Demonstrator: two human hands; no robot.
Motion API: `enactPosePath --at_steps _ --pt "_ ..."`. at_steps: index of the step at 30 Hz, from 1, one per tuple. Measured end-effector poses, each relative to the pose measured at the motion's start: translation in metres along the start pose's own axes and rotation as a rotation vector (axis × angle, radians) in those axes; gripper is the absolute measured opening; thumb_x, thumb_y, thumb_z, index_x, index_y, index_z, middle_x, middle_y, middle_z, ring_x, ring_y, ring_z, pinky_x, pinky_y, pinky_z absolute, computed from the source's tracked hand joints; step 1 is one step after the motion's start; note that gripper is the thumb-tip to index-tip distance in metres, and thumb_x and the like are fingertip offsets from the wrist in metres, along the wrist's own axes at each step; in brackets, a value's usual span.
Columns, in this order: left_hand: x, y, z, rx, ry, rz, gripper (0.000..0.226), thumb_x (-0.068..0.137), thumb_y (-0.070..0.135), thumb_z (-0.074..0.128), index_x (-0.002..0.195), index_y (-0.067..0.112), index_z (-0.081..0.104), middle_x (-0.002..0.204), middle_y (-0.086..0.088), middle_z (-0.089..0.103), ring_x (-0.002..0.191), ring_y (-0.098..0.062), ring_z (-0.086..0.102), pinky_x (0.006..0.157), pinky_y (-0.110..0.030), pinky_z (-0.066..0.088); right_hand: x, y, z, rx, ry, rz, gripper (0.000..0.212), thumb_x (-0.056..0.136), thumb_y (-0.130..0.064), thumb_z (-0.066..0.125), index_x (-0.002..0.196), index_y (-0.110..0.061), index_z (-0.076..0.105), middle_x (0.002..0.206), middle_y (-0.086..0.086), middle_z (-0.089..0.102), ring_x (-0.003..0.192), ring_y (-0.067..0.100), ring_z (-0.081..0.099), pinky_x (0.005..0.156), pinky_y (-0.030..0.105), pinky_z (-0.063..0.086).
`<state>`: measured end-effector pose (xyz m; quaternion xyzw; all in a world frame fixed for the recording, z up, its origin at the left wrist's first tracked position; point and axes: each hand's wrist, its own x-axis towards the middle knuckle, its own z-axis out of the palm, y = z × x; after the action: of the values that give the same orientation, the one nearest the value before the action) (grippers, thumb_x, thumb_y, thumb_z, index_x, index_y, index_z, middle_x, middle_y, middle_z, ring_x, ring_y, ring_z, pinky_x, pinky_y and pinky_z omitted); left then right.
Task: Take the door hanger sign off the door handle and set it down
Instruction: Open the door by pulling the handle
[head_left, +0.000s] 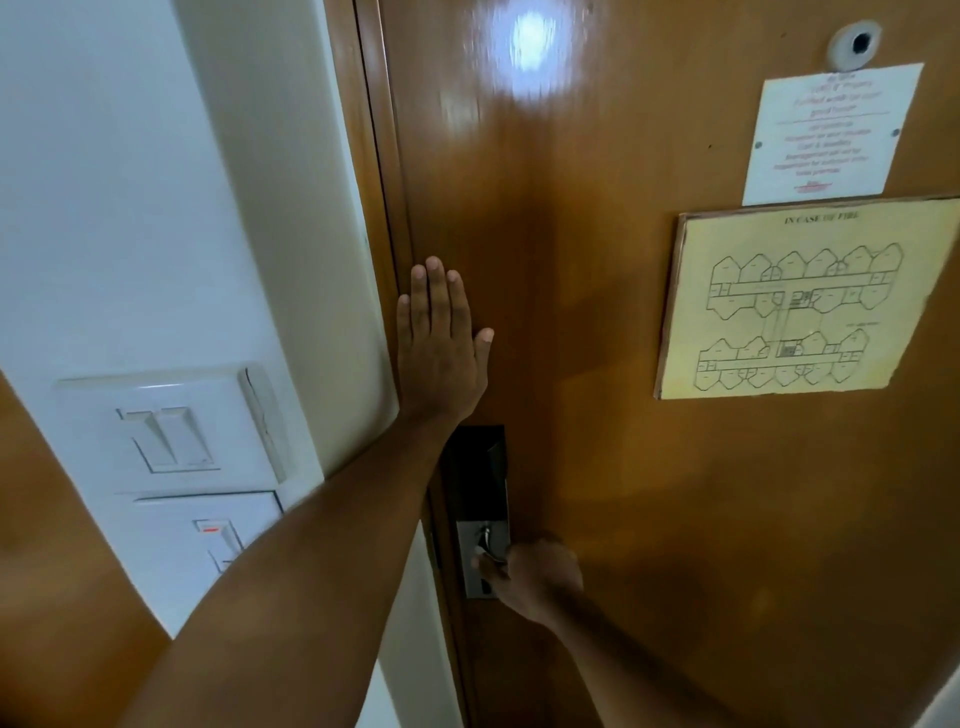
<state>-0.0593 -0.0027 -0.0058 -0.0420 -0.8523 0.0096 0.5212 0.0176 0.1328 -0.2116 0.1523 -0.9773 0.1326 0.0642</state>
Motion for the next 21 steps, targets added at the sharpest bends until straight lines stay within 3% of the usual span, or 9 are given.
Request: enactPosePath --at_steps 8,21 --pt "0.0 -0.001 -0.001 0.005 0.017 0.009 0.072 0.102 0.051 0.023 0.156 0.005 0.009 0.165 -0.019 0.014 0.154 -0.035 0.008 0.124 -0.045 0.004 0.004 0.003 0.032 0.111 0.07 0.037 0.085 0.074 -0.089 0.01 0.062 -0.021 0.059 0.047 -0.009 0.049 0.038 0.003 0.043 0.038 0.018 0.034" --pt "-0.023 0.008 -0.035 0.042 0.104 0.014 0.072 0.102 0.048 0.028 0.155 0.003 0.011 0.163 -0.021 0.023 0.152 -0.035 0.015 0.125 -0.045 0.003 -0.038 -0.003 0.032 0.084 0.133 0.038 0.077 0.08 -0.087 0.014 0.043 -0.023 0.036 0.035 -0.009 0.031 0.029 0.0 0.027 0.034 0.016 0.018"
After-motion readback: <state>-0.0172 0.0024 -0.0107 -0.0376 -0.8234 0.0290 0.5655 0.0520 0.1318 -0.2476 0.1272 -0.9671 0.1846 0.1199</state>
